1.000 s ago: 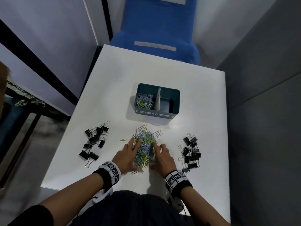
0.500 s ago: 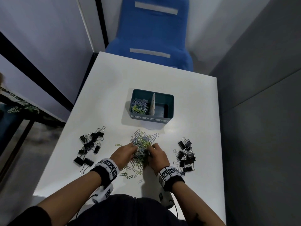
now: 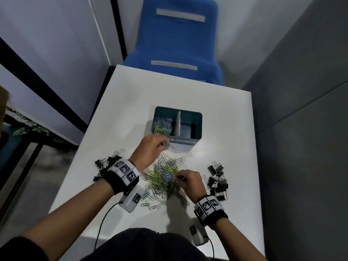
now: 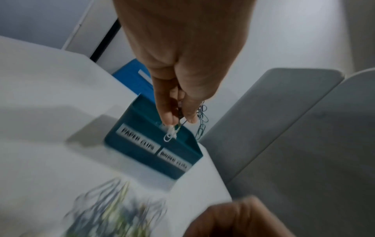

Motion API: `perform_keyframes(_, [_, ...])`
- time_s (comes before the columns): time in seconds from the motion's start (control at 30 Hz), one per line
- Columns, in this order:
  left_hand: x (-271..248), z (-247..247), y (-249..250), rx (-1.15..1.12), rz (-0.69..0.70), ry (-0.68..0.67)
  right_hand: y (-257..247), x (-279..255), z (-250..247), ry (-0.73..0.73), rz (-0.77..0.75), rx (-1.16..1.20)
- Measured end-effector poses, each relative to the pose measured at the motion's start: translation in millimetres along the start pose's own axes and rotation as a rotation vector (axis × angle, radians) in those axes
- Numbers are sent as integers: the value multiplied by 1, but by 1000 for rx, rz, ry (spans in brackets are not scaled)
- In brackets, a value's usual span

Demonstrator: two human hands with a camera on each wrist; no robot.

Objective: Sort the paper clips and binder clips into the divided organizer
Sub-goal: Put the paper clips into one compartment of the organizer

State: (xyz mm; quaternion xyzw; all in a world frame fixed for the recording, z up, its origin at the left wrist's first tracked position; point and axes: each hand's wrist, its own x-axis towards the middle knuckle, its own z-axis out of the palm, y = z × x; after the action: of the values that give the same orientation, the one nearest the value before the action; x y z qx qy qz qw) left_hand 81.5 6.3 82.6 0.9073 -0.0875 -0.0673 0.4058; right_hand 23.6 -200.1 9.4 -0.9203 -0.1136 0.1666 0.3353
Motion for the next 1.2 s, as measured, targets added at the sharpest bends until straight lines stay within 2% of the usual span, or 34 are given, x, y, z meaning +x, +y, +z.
perform_keyframes(0.13, [50,-19,10,31,-11,114,-19,11,-25,4,-62,15])
perform_keyframes(0.3, [70,-18,1,121,-114,-2,-51,44,-63,92,-102,14])
perform_keyframes(0.5, [21,7,-33,266,-219,-2,-88,102,-103,221,-186,25])
perform_keyframes(0.67, [-33,32,-72,416,-444,-269,-98,127,-111,201,-144,17])
perform_keyframes(0.8, [-64,44,-95,424,-562,-344,-77,112,-89,123,-141,-71])
perform_keyframes(0.9, [-81,56,-101,429,-513,-406,-43,91,-56,-55,-102,-241])
perform_keyframes(1.0, [-89,67,-93,450,-372,-417,-11,71,-31,-333,44,-397])
perform_keyframes(1.07, [-90,74,-83,450,-297,-434,3,58,-17,-456,131,-422])
perform_keyframes(1.13, [-89,81,-76,461,-218,-453,9,44,-1,-460,106,-457])
perform_keyframes(1.2, [-86,88,-72,501,-152,-437,12,32,18,-410,5,-515])
